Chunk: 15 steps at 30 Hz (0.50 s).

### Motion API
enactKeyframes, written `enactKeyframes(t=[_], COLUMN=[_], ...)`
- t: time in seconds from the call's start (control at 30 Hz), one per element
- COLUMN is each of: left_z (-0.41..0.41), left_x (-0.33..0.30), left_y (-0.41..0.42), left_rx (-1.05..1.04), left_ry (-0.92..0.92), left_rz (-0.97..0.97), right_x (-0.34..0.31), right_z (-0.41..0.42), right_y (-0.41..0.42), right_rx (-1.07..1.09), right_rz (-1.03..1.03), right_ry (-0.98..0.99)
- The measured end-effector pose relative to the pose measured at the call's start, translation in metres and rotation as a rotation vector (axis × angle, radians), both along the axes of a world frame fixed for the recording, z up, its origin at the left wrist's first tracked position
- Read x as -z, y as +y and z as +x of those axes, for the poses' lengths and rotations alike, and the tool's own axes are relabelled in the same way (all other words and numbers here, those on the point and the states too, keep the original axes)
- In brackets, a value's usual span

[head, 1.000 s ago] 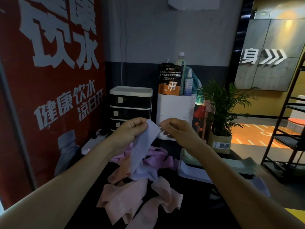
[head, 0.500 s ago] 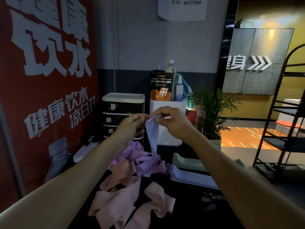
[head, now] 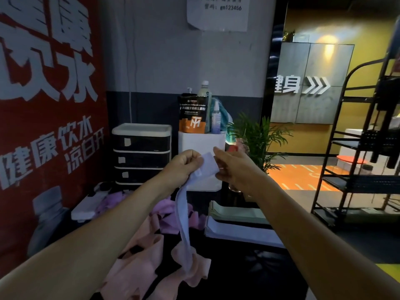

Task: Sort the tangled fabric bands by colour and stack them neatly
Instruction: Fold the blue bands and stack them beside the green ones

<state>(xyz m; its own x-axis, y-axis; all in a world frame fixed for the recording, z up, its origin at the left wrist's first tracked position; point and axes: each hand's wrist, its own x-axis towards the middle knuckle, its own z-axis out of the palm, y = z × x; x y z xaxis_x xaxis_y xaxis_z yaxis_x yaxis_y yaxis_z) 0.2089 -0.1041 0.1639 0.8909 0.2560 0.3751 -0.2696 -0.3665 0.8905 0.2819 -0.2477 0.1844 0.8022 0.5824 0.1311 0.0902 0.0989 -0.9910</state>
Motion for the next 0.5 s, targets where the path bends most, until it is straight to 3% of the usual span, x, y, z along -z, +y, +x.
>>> enactKeyframes(t=[0.2, 0.3, 0.5], left_z=[0.001, -0.005, -0.011], left_x=[0.005, 0.012, 0.040], left_y=[-0.006, -0.005, 0.019], left_rx=[0.038, 0.082, 0.012], left_ry=[-0.010, 0.088, 0.236], left_rz=[0.094, 0.141, 0.196], right_x=[0.003, 0.001, 0.016], right_z=[0.003, 0.007, 0.029], right_y=[-0.009, -0.010, -0.026], right_rx=[0.125, 0.256, 0.483], right_rz=[-0.062, -0.092, -0.191], right_ry=[-0.280, -0.428, -0.440])
